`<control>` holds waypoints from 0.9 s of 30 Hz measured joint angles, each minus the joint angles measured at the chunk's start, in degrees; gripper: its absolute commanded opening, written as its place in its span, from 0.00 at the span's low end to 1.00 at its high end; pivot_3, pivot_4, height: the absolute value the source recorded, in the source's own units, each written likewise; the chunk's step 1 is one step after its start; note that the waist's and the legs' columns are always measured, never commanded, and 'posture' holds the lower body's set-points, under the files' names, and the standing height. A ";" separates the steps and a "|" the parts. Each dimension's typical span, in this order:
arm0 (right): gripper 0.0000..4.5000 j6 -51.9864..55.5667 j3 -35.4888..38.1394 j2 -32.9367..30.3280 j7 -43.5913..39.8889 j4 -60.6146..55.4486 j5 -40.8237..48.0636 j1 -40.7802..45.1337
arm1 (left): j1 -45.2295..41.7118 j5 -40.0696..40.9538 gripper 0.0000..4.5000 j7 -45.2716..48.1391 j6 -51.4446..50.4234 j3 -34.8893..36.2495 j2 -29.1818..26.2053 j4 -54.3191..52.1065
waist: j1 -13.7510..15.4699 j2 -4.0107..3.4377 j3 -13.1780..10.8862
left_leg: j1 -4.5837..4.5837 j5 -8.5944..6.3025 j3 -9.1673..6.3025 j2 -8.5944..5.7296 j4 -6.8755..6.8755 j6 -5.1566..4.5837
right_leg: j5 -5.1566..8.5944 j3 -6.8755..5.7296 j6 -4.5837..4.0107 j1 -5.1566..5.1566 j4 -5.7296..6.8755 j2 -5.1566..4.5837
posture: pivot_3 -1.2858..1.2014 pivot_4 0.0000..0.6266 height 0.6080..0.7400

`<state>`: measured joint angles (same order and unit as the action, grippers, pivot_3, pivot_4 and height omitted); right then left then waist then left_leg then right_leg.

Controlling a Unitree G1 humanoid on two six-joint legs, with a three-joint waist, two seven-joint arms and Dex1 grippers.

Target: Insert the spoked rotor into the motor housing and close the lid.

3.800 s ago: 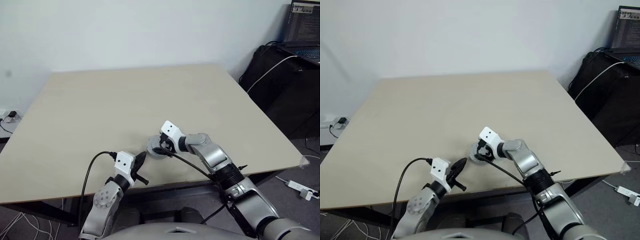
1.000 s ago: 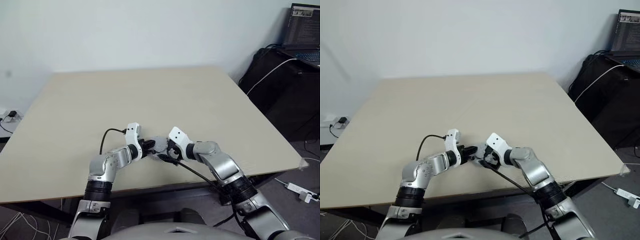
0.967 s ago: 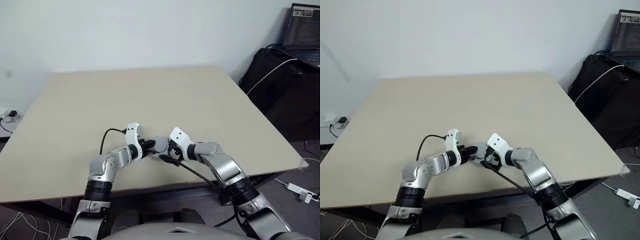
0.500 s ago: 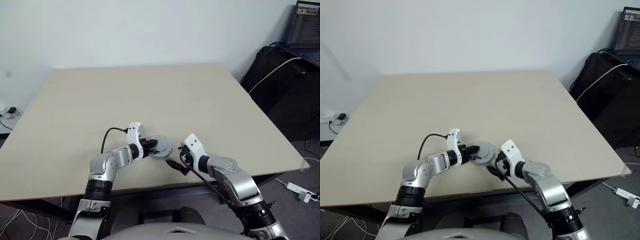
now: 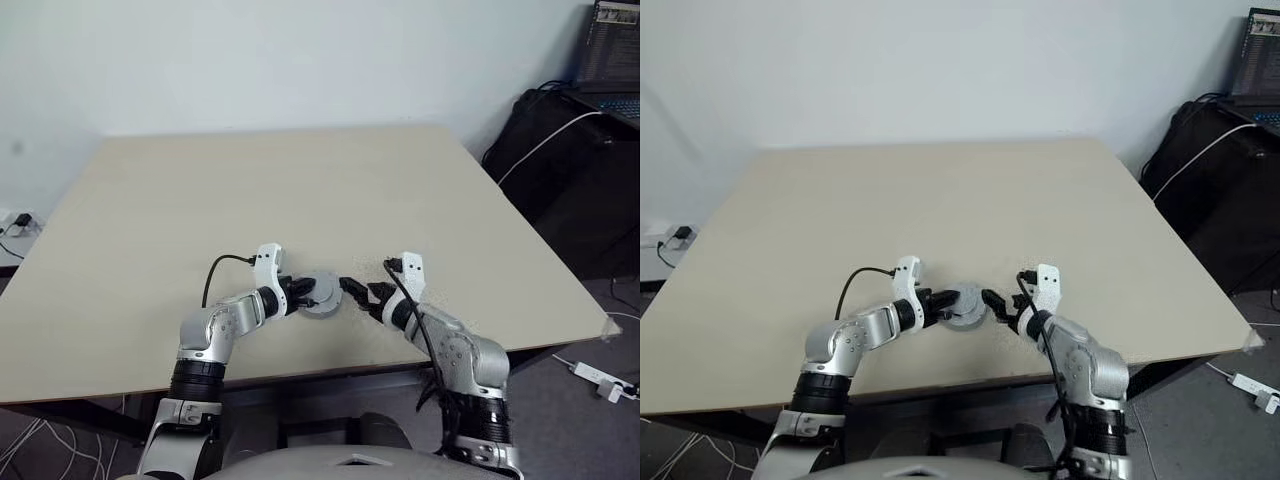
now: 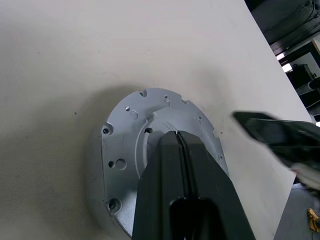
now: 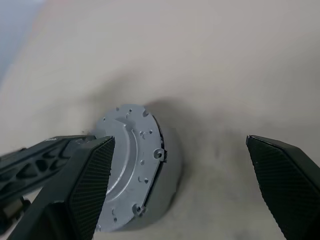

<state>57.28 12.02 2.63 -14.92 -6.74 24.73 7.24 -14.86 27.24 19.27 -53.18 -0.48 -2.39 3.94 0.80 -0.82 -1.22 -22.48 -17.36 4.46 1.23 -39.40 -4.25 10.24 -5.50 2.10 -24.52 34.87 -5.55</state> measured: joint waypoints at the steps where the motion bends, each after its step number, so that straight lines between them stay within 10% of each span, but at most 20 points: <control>1: 1.00 0.80 0.23 0.14 0.37 1.37 0.76 0.43 | 0.14 0.08 0.00 0.04 0.01 -0.02 0.00 -0.18 | -0.03 -0.01 0.01 | -0.07 0.05 -0.01 -0.02 0.00 -0.07 | -0.01 0.02 -0.02 0.00 0.00 0.01 | 0.52 0.00 1.00; 27: 1.00 8.94 5.90 1.86 3.23 12.89 17.99 5.18 | 1.15 0.24 0.00 -0.34 -0.01 0.02 -0.22 -1.39 | -1.54 -0.06 0.08 | -0.06 0.12 0.02 0.03 -0.02 -0.01 | 0.07 0.21 0.22 0.15 0.08 0.24 | 0.52 0.00 1.00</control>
<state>66.22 17.92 4.49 -11.70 6.16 42.72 12.42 -13.71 27.48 18.93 -53.19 -0.46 -2.60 2.55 -0.74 -0.88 -1.14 -22.54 -17.25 4.47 1.26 -39.41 -4.26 10.31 -5.29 2.32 -24.37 34.94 -5.30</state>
